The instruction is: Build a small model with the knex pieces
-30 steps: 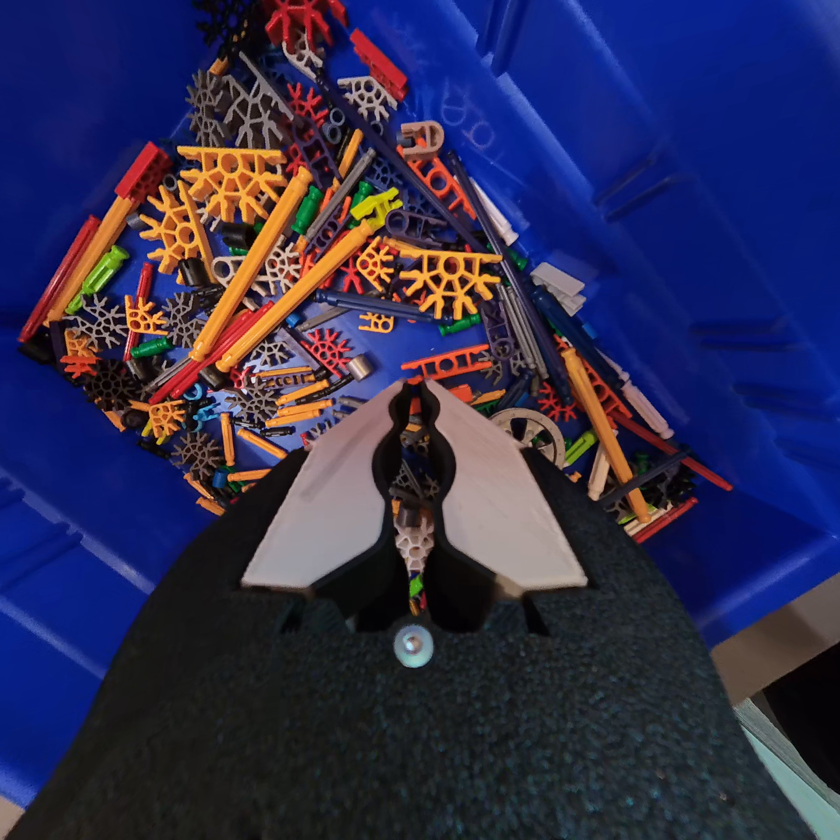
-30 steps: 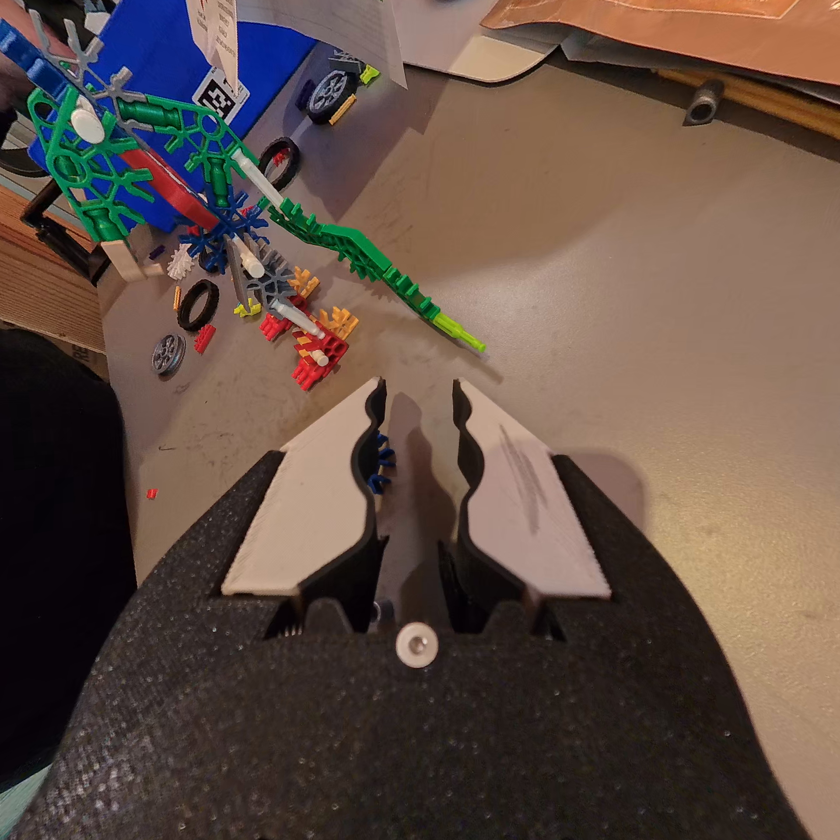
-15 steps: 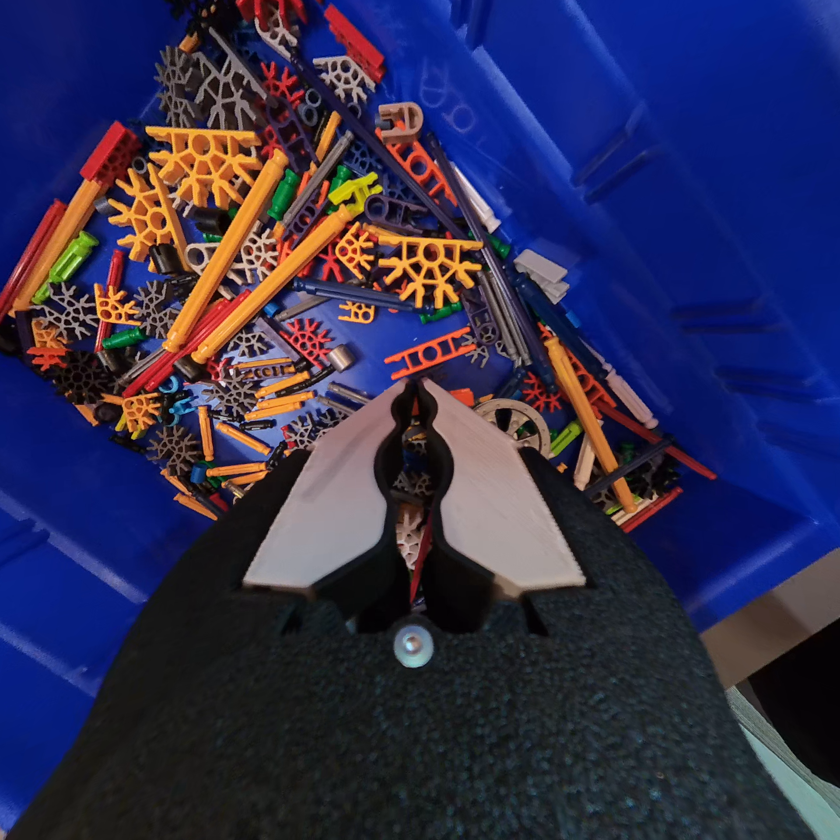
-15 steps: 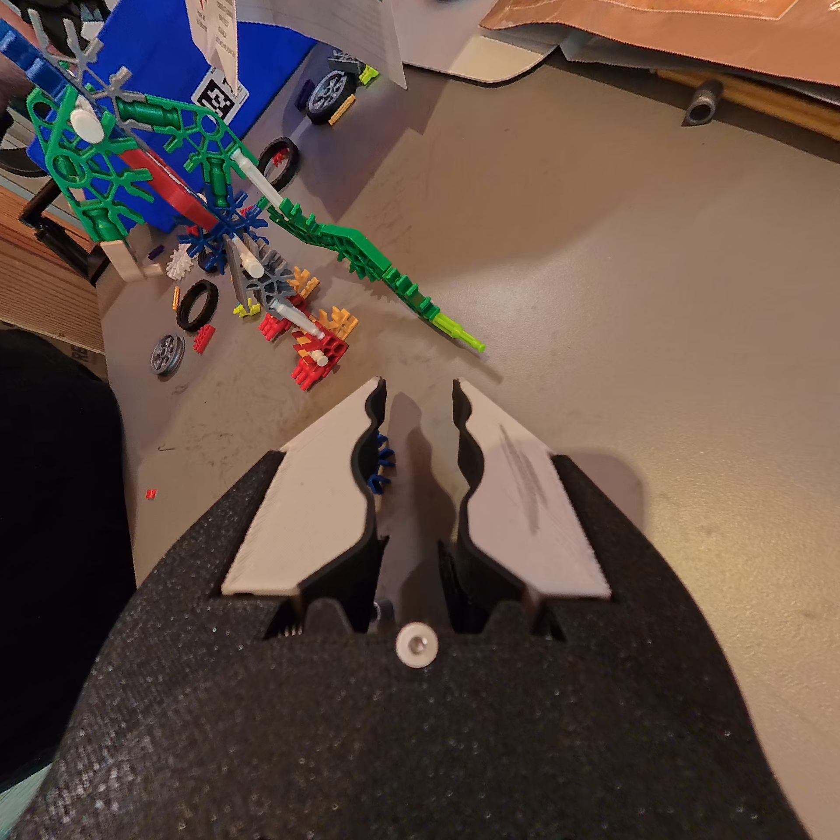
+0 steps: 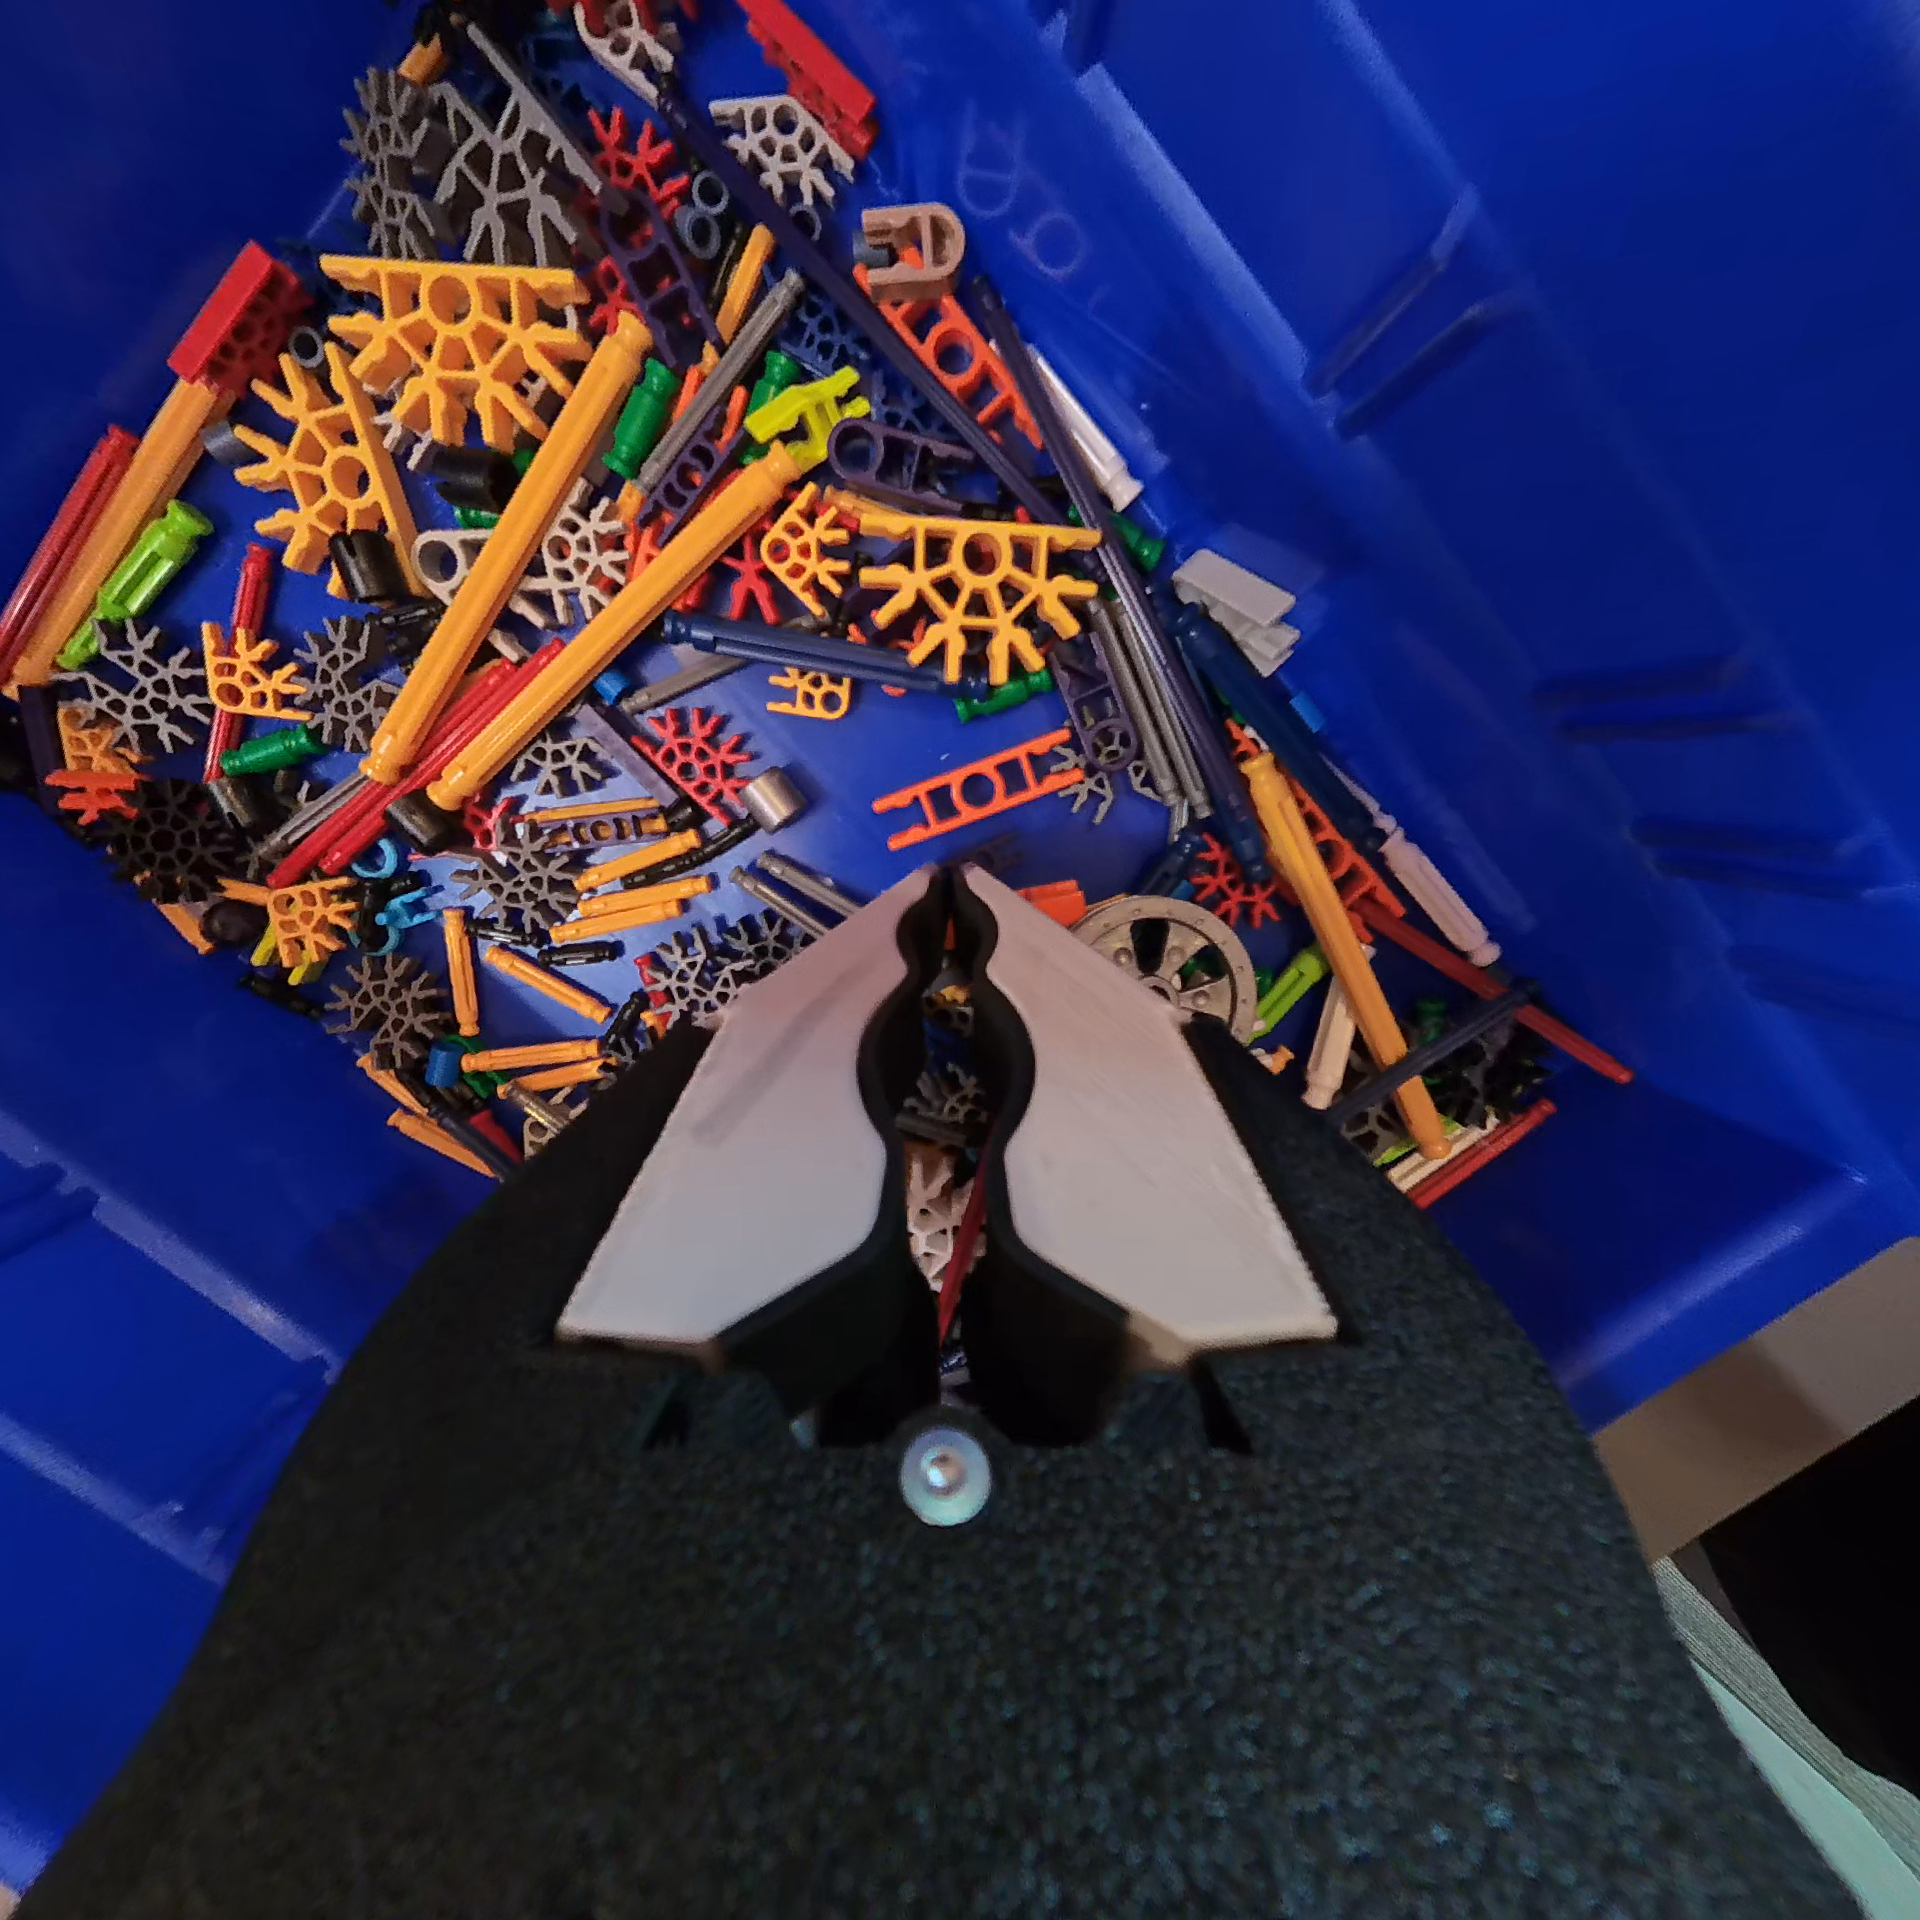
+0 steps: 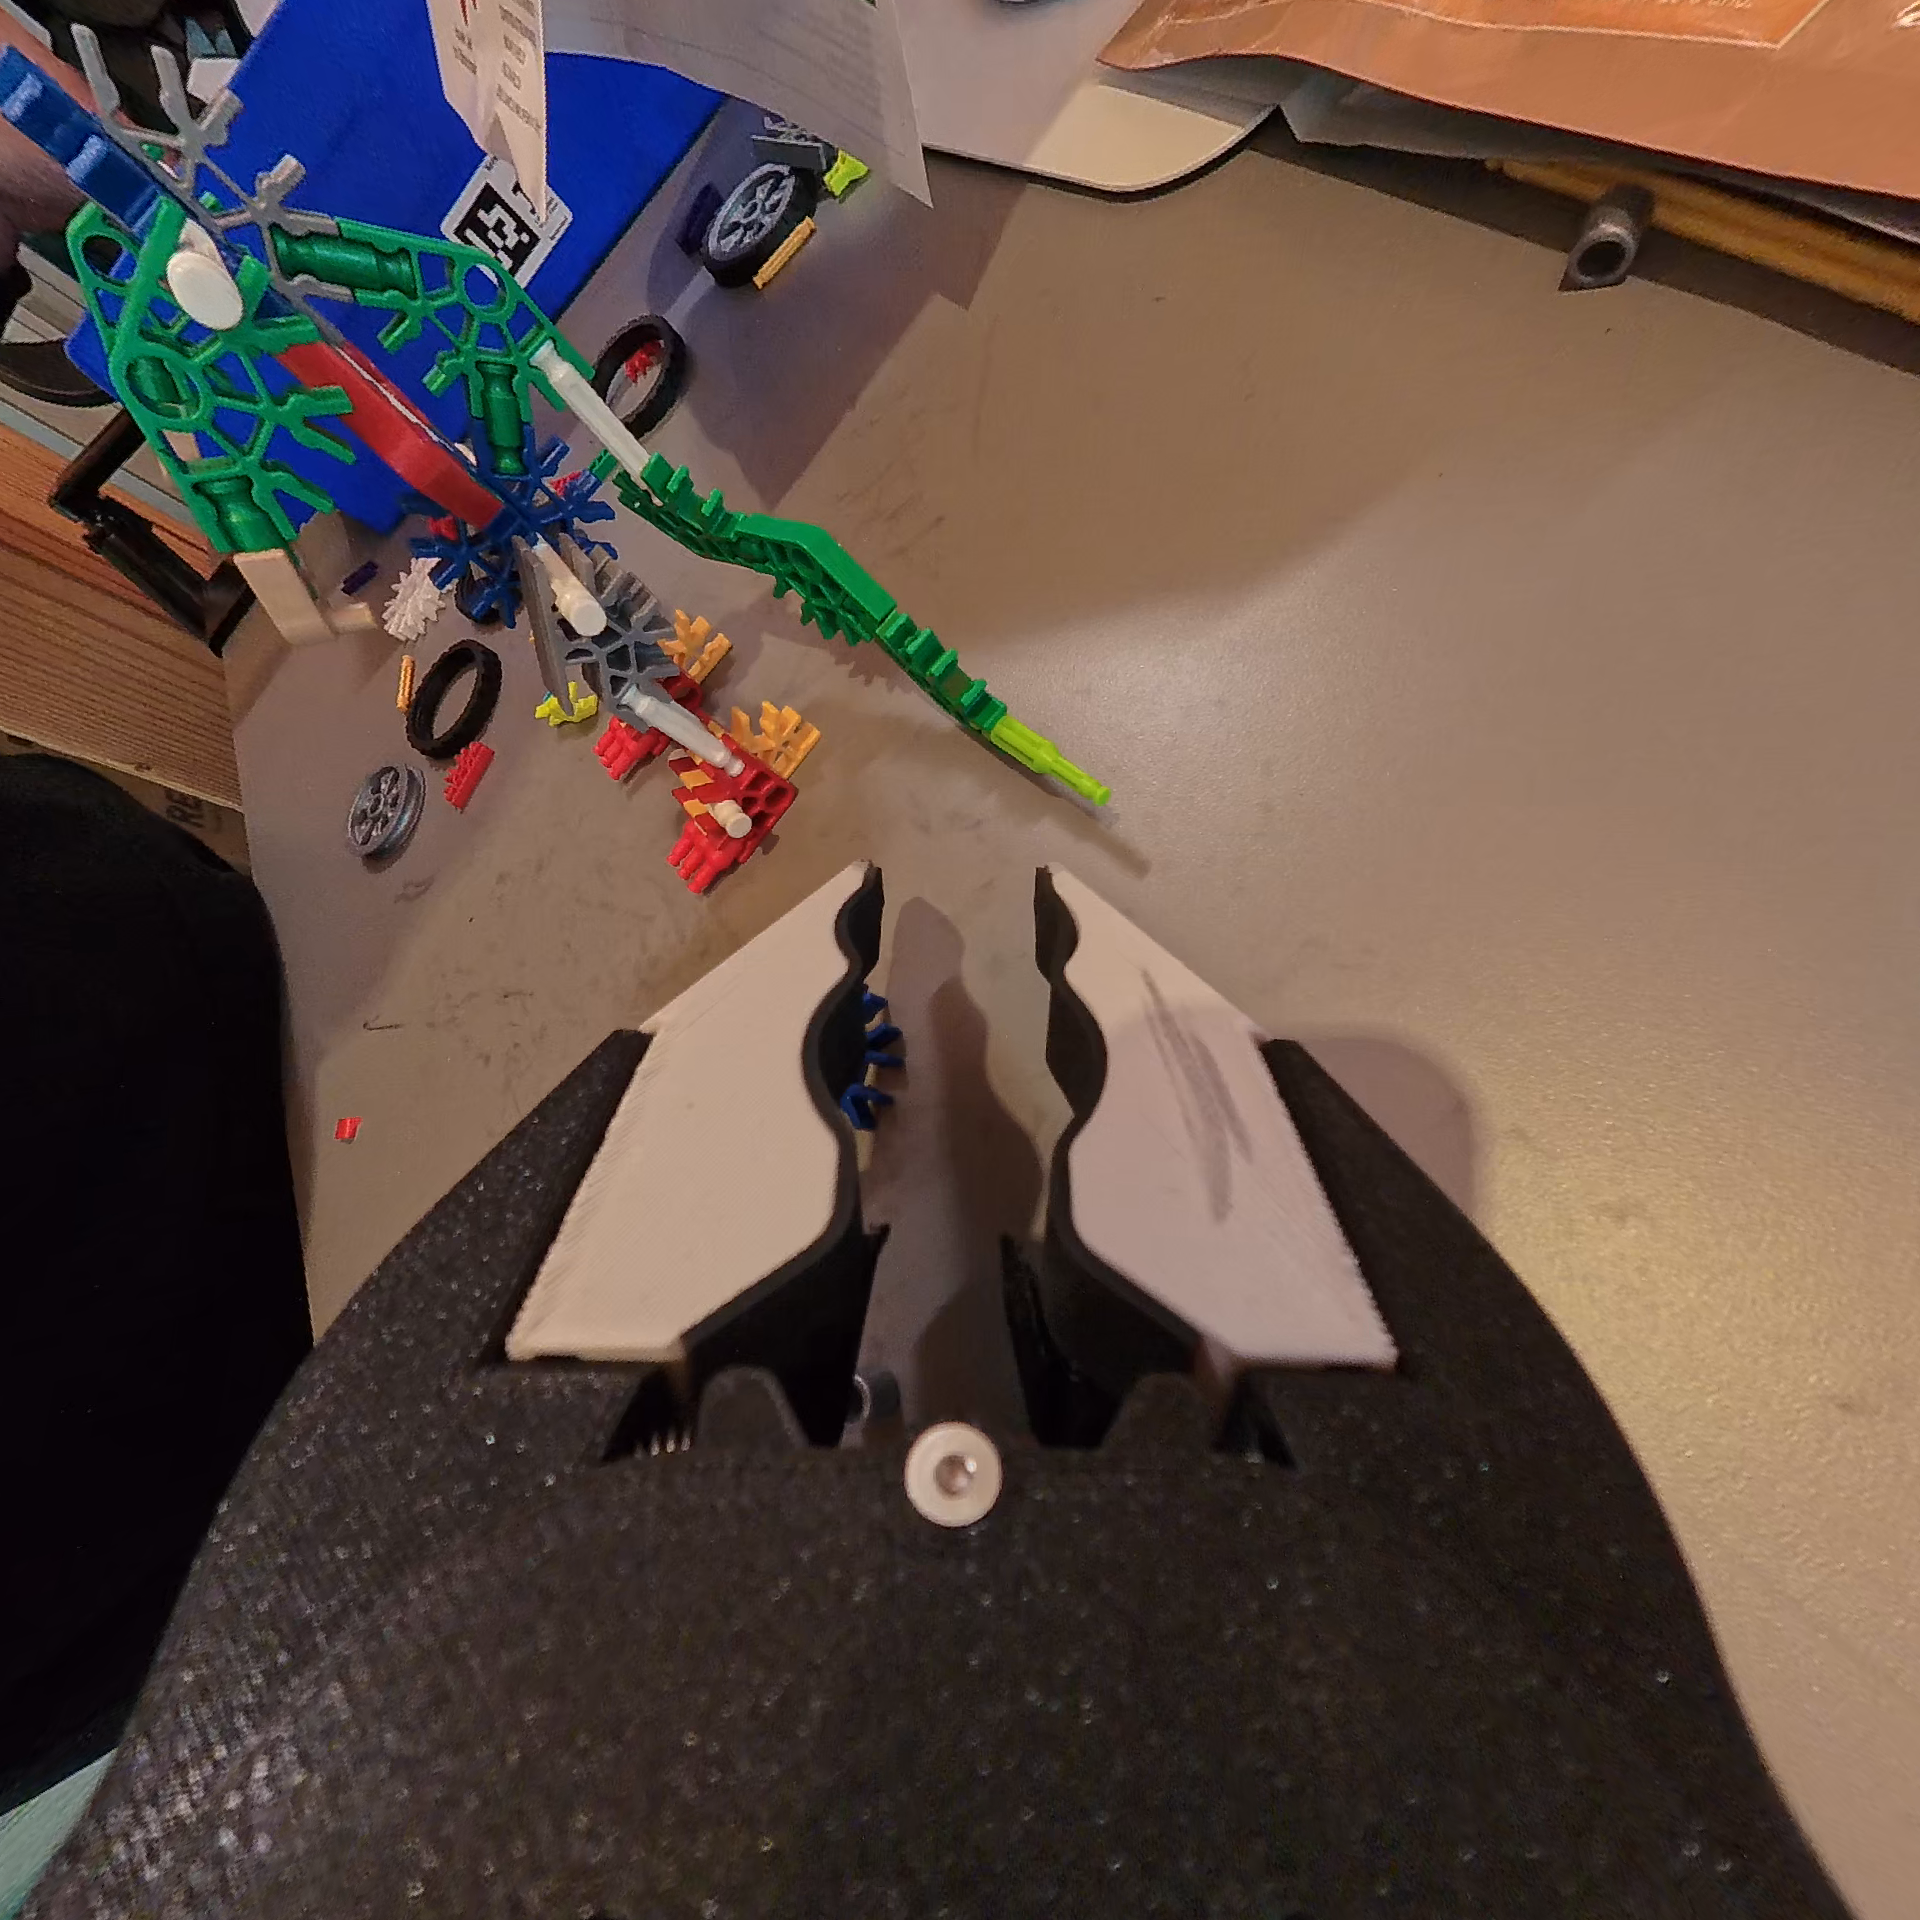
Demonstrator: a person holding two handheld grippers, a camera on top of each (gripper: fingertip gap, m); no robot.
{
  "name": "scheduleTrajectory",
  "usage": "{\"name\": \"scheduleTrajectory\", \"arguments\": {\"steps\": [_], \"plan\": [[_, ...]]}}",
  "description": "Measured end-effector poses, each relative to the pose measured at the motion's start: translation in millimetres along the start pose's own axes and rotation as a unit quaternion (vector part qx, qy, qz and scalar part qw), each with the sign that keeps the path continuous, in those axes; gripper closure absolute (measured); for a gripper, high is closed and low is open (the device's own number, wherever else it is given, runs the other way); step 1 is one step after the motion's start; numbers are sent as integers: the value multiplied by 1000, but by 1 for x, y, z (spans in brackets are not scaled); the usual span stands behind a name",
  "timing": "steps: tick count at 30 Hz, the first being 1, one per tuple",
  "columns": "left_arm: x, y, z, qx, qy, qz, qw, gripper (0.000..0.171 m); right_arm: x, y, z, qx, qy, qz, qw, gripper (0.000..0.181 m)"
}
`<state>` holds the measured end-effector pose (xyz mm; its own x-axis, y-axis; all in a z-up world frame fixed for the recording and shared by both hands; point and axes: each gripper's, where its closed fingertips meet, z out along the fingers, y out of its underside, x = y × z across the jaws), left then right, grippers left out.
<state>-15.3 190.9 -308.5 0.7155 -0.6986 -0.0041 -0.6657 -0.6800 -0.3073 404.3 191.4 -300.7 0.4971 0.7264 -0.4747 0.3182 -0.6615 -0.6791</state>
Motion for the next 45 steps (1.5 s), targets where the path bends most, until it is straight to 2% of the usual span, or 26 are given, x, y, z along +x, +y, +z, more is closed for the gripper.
{"name": "scheduleTrajectory", "arguments": {"steps": [17, 29, 36, 41, 45], "plan": [[0, 6, -4, -1, -4, -4, 1000, 171, 0, 0, 0, -1, 0, 0, 1000, 152], [-20, 24, -36, -6, -43, -26, 999, 171, 0, 2, 2, -8, -1, 3, 1000, 152], [-22, 29, -39, -16, -44, -21, 999, 171, 1, 2, 2, -11, -1, 6, 1000, 152], [-10, 25, -25, -40, -25, -31, 998, 156, 1, 2, 2, -11, 0, 6, 1000, 153], [-6, 26, -15, -45, -16, -64, 997, 151, 2, 2, 2, -10, 2, 5, 1000, 153]]}}
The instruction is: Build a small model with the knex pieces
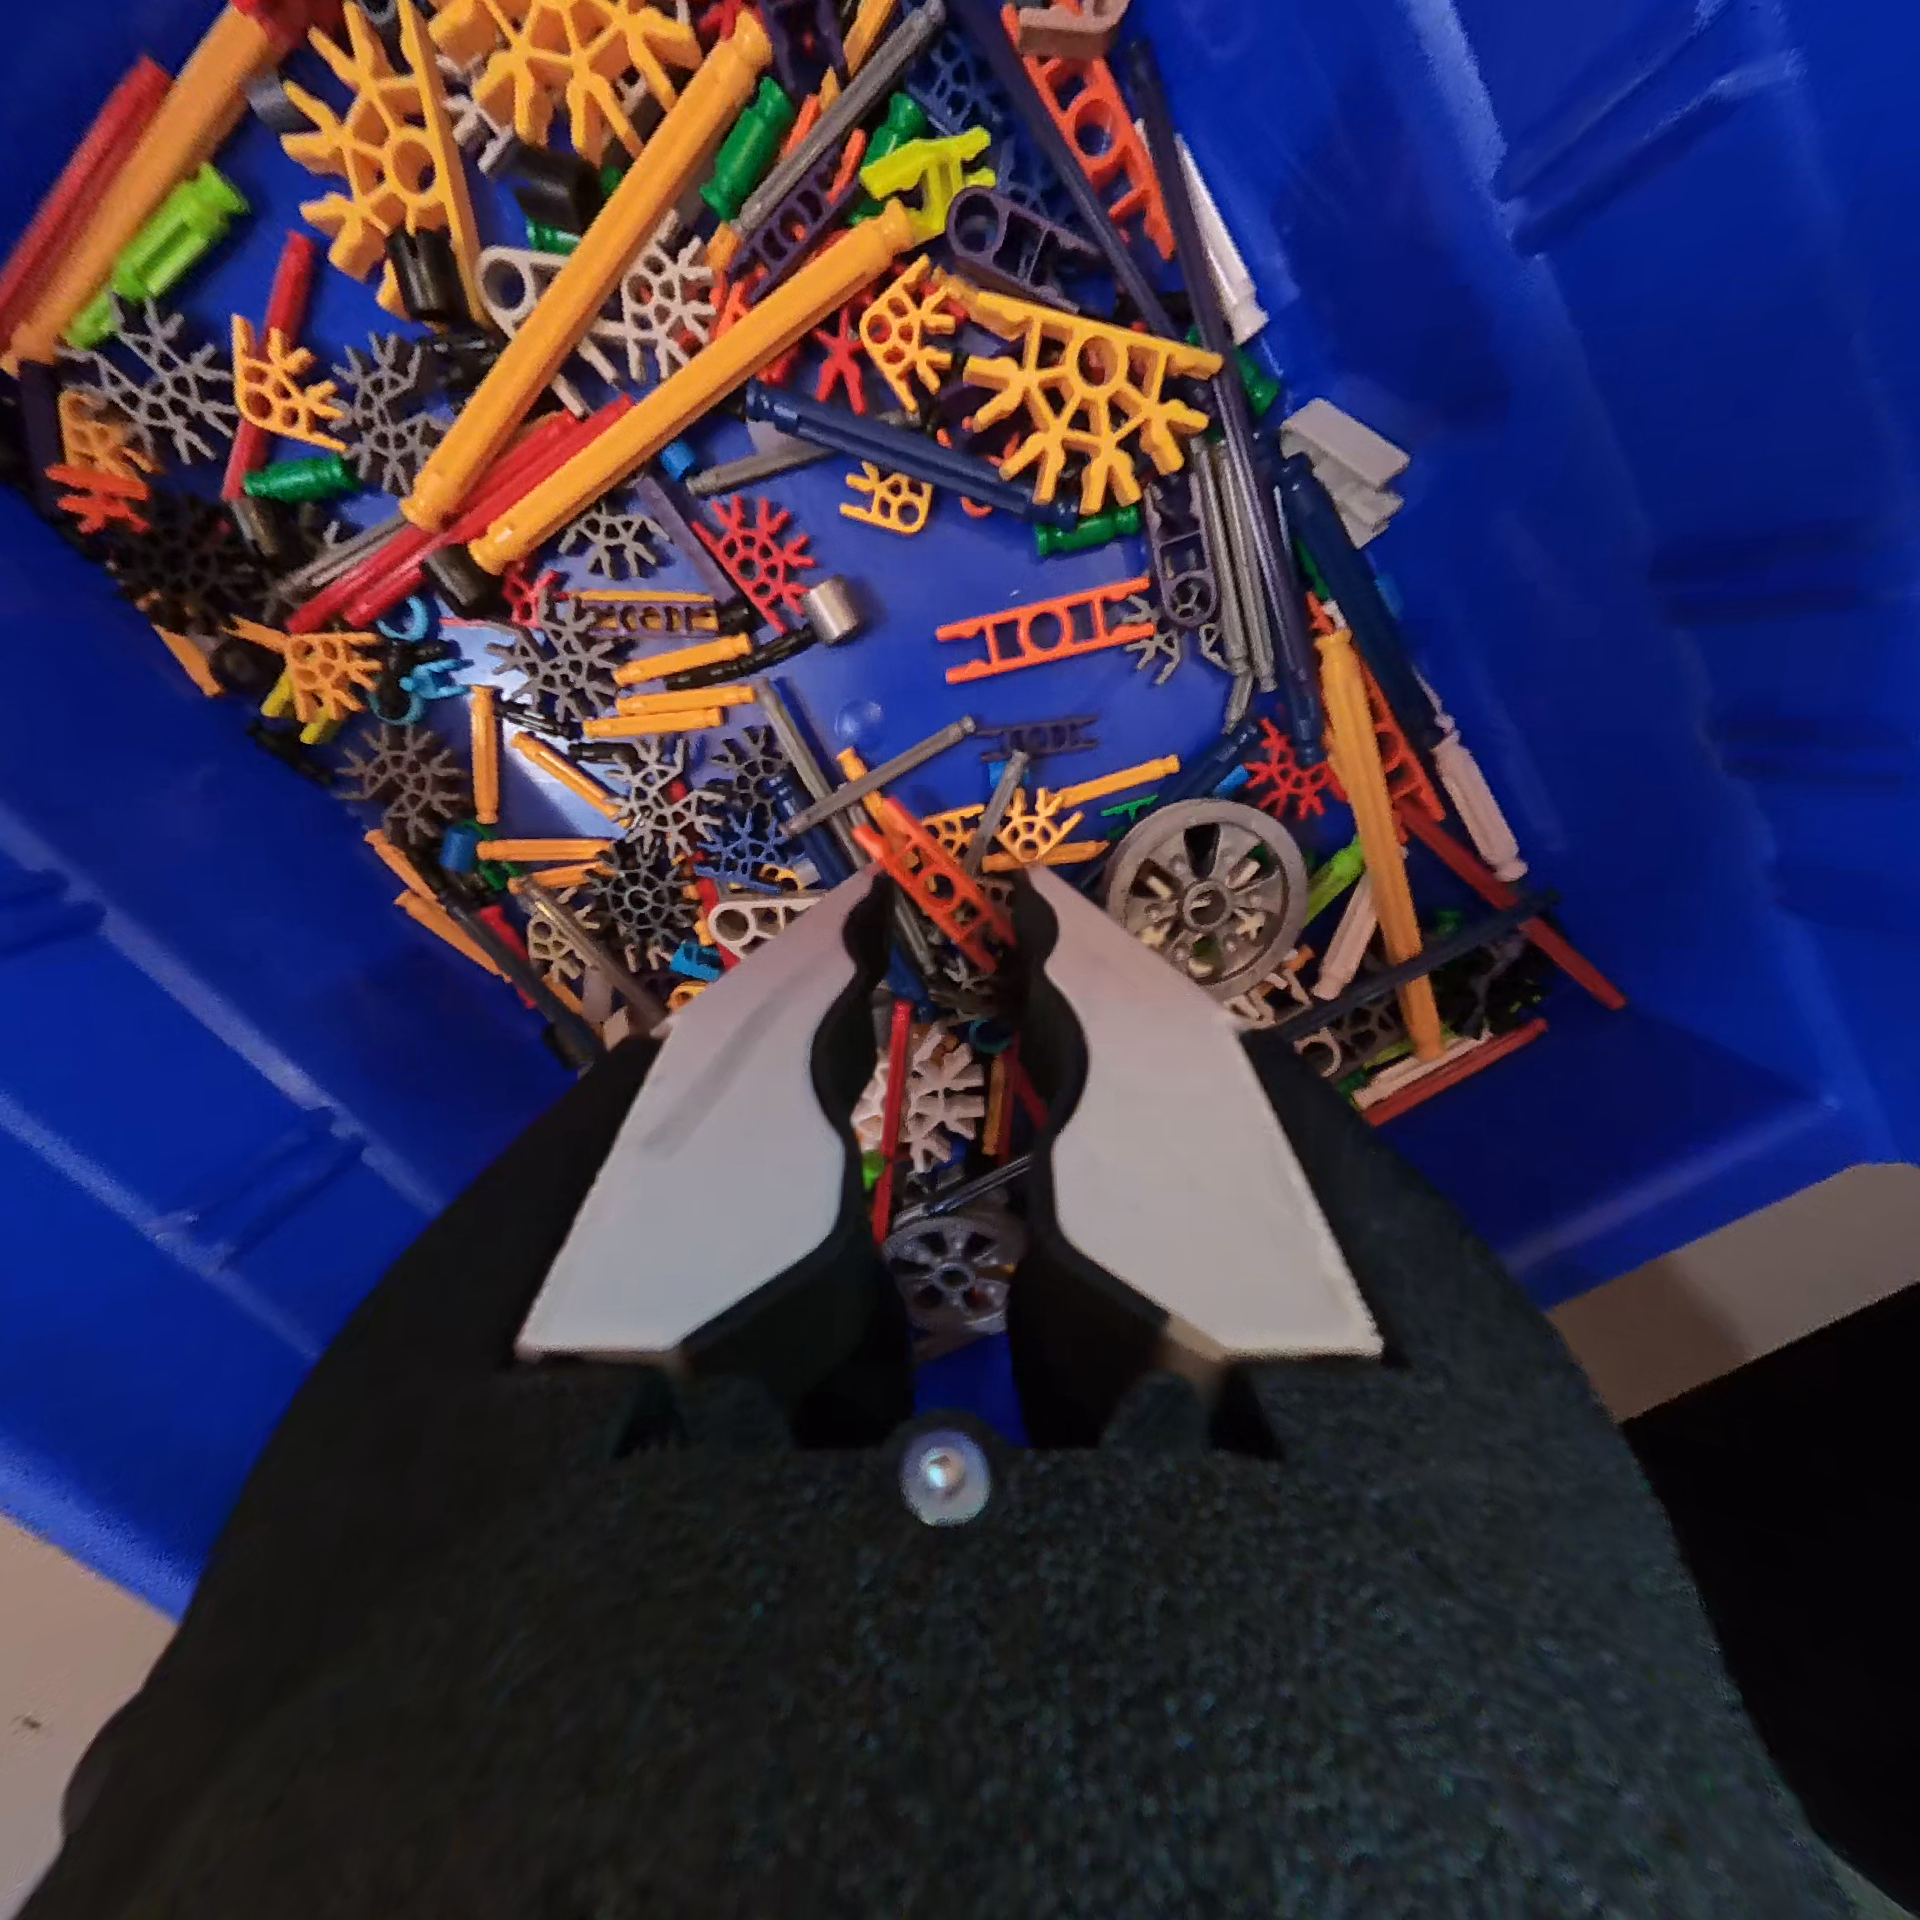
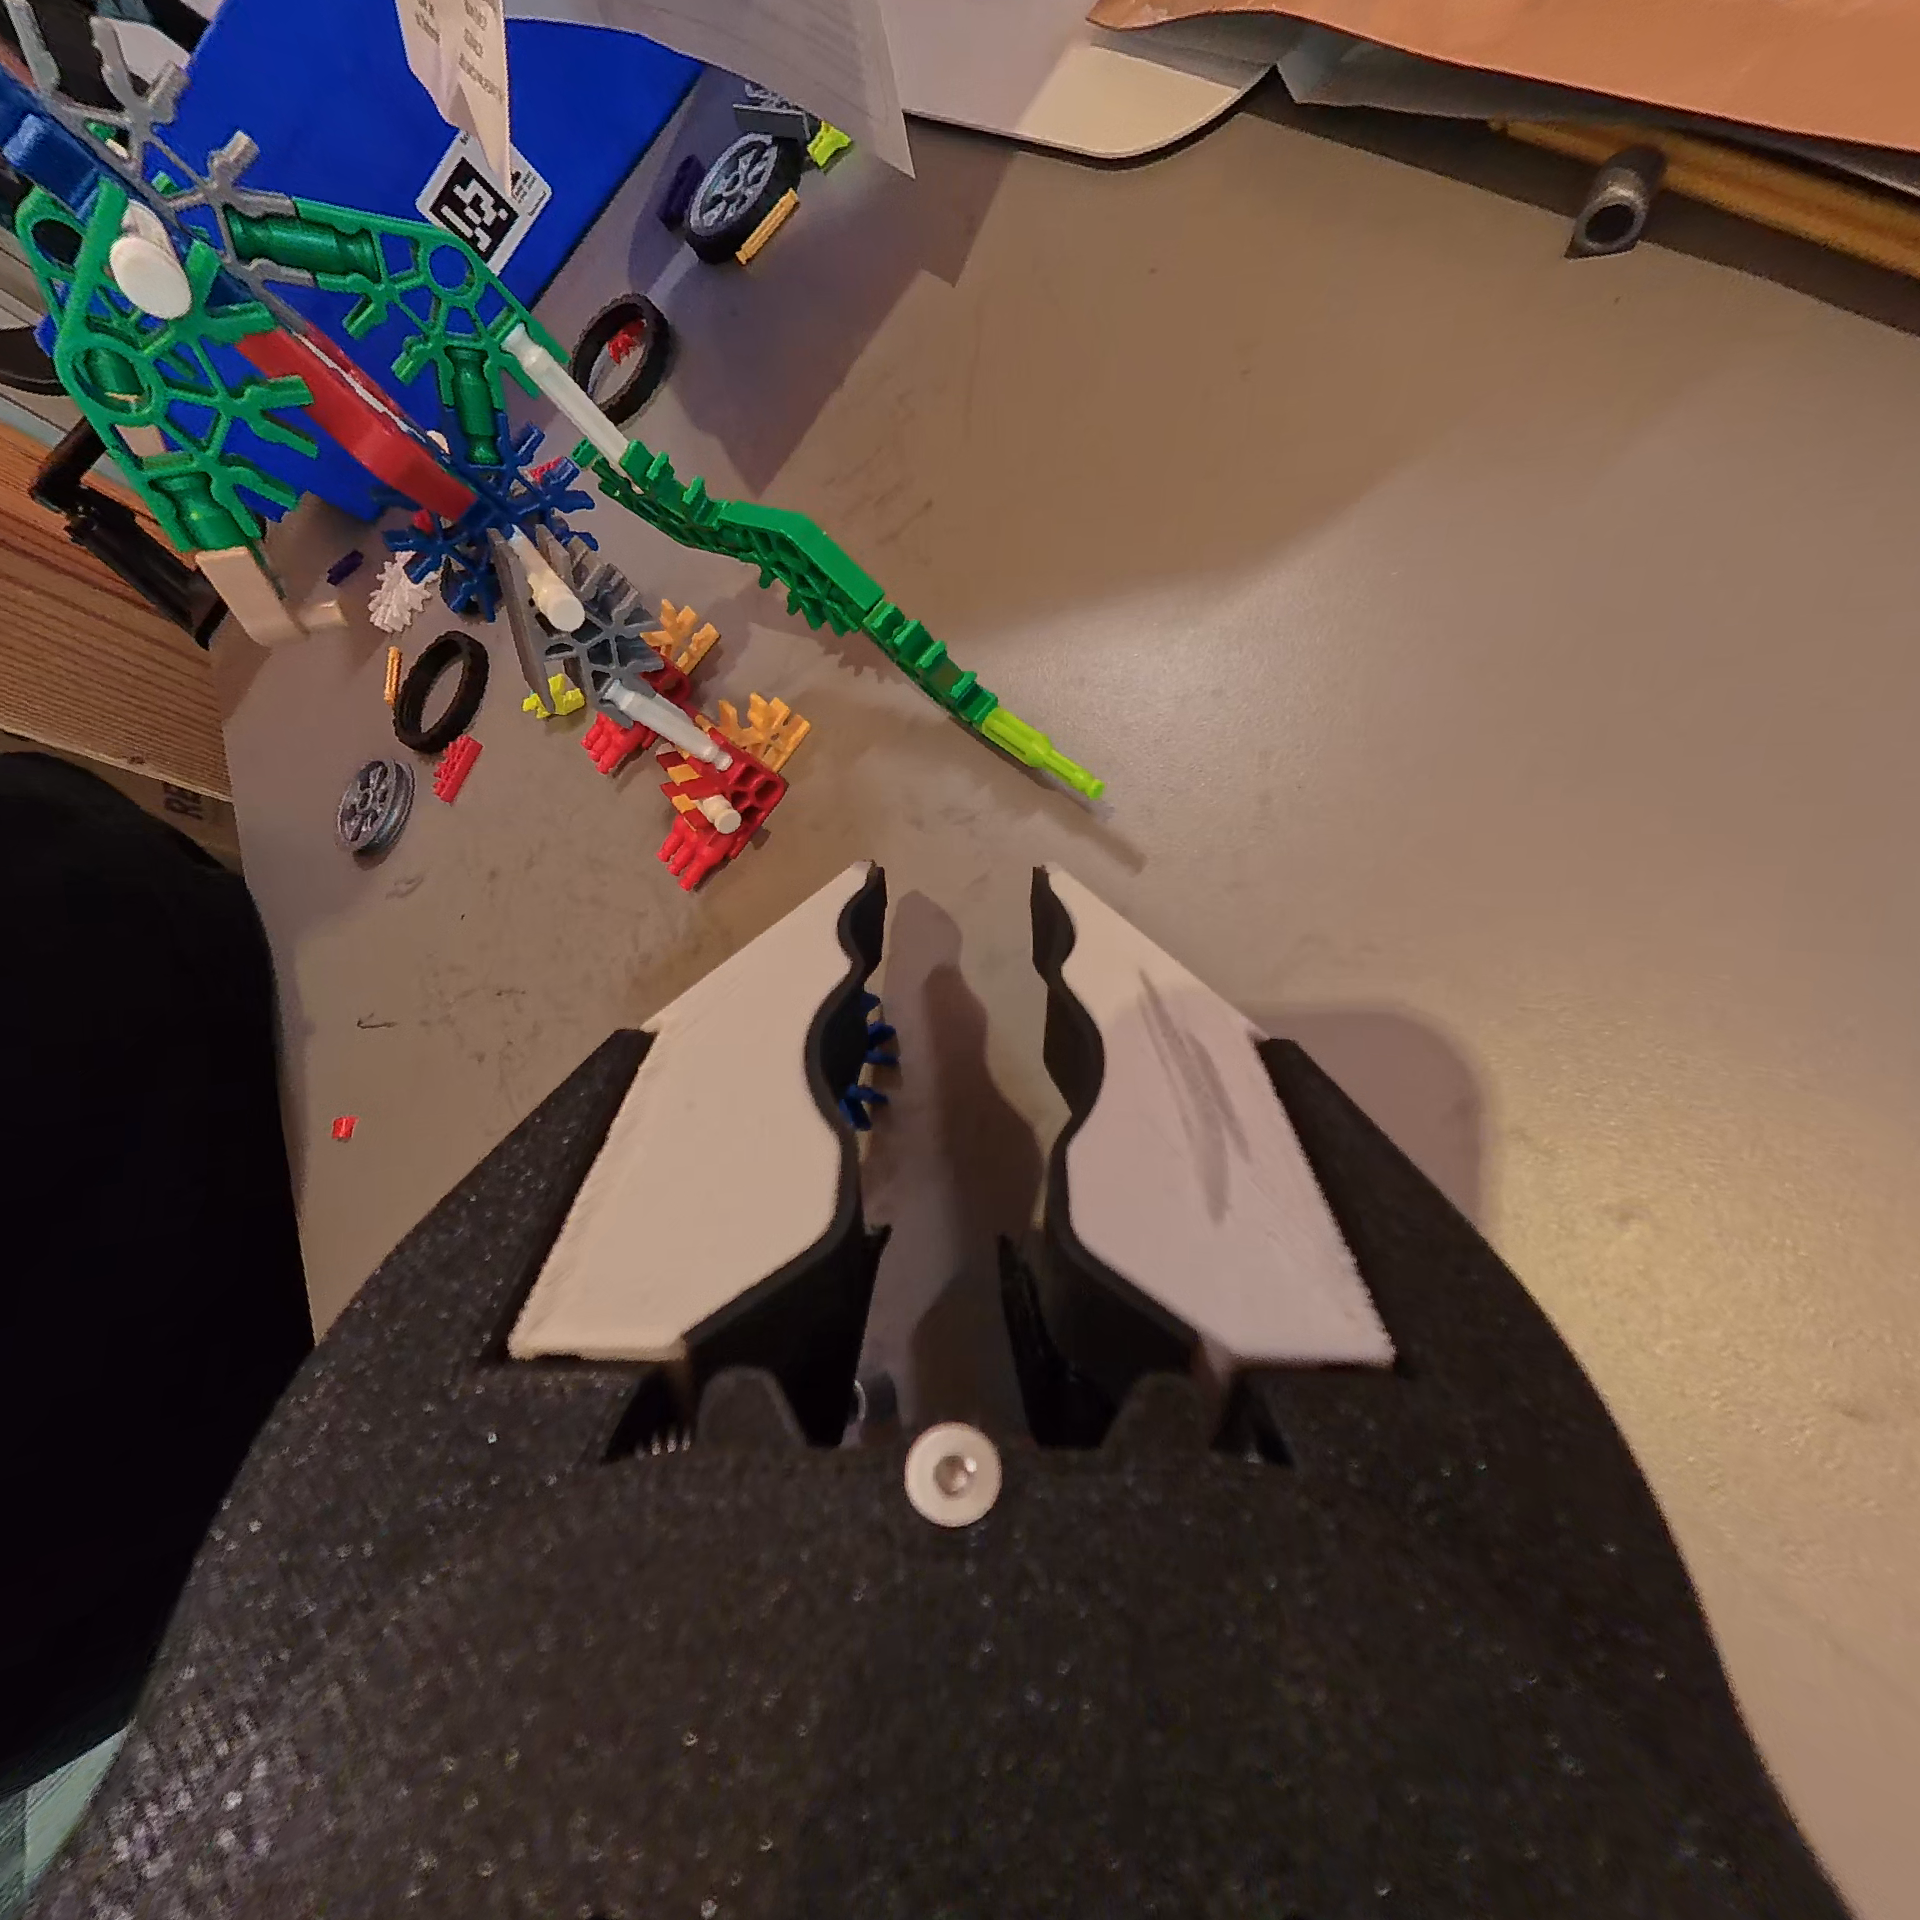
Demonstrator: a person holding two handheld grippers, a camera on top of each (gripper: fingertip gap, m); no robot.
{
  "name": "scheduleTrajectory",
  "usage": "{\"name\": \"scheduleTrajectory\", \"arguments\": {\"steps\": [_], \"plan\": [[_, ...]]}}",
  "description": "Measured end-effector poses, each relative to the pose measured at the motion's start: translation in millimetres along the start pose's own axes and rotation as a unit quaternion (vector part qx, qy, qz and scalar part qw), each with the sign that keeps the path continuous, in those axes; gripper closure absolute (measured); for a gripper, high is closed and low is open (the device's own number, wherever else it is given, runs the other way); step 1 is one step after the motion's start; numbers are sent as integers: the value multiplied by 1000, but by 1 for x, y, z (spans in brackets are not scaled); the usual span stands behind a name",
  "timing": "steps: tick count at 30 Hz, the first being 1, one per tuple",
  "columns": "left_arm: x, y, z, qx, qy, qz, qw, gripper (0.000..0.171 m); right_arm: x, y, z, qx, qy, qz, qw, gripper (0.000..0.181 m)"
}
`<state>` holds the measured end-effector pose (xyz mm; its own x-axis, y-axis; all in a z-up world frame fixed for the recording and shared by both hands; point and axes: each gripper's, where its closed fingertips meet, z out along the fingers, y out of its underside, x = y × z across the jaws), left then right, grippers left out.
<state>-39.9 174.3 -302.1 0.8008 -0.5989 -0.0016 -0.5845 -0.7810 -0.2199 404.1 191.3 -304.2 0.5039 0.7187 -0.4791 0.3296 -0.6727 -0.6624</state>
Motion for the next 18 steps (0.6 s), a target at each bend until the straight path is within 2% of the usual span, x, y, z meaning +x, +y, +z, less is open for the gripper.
{"name": "scheduleTrajectory", "arguments": {"steps": [2, 6, 11, 18], "plan": [[0, 2, 4, -7, -6, -4, 1000, 151, 0, 0, 0, 0, 0, 0, 1000, 153], [0, 0, 5, -5, -12, 7, 1000, 162, 0, 0, 0, 0, 0, 1, 1000, 153], [2, -2, 3, 5, -19, 21, 1000, 163, 0, 0, 0, 0, -1, 1, 1000, 153], [9, -15, -16, 32, -22, 33, 999, 164, 0, 0, 0, 0, -2, 1, 1000, 153]]}}
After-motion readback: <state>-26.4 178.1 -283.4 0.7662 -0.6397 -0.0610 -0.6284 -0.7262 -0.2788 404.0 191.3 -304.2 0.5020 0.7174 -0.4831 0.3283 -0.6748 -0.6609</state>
